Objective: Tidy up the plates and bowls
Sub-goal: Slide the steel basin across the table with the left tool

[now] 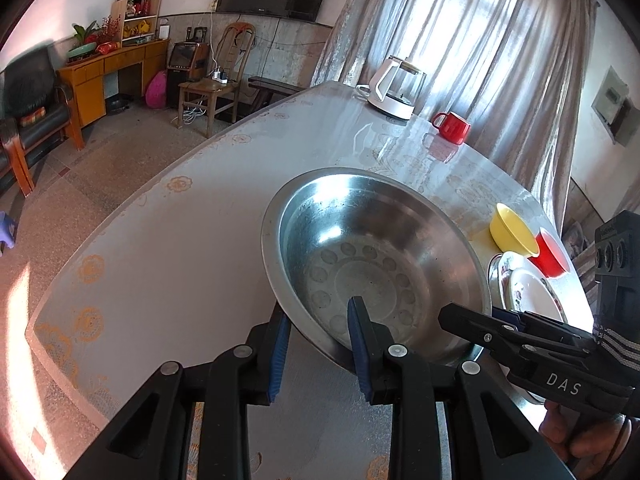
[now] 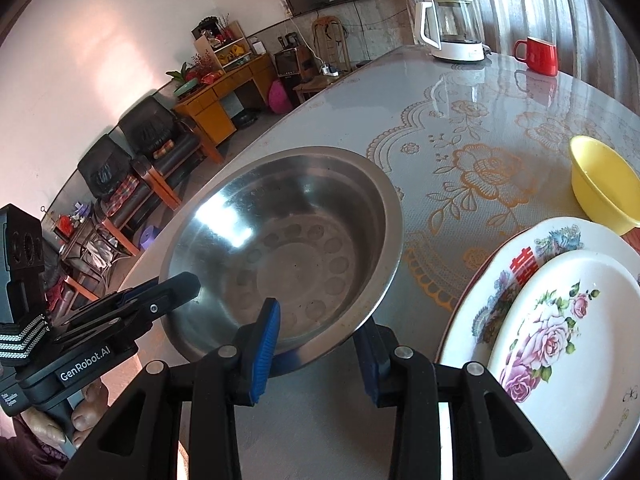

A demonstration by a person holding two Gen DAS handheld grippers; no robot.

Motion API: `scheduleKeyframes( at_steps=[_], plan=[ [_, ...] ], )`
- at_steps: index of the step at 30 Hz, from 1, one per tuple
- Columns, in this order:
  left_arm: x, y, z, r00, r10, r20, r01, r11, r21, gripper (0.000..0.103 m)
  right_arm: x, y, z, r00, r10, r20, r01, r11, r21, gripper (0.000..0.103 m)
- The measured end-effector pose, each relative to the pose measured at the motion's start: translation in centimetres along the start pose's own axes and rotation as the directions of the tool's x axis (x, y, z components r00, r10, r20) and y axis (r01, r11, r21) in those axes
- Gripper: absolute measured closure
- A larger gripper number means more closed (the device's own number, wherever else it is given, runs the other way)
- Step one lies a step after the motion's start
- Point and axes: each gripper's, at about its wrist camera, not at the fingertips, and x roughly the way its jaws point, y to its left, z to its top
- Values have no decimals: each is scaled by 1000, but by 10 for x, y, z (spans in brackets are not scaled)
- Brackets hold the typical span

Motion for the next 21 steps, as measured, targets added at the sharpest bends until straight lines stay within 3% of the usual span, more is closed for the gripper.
scheduleKeyframes(
  at_steps=[21],
  plan=[
    [-7, 0, -3, 999, 34, 7, -34, 999, 11, 70, -12, -4, -7, 998, 34, 44, -36, 998, 44, 65]
  ],
)
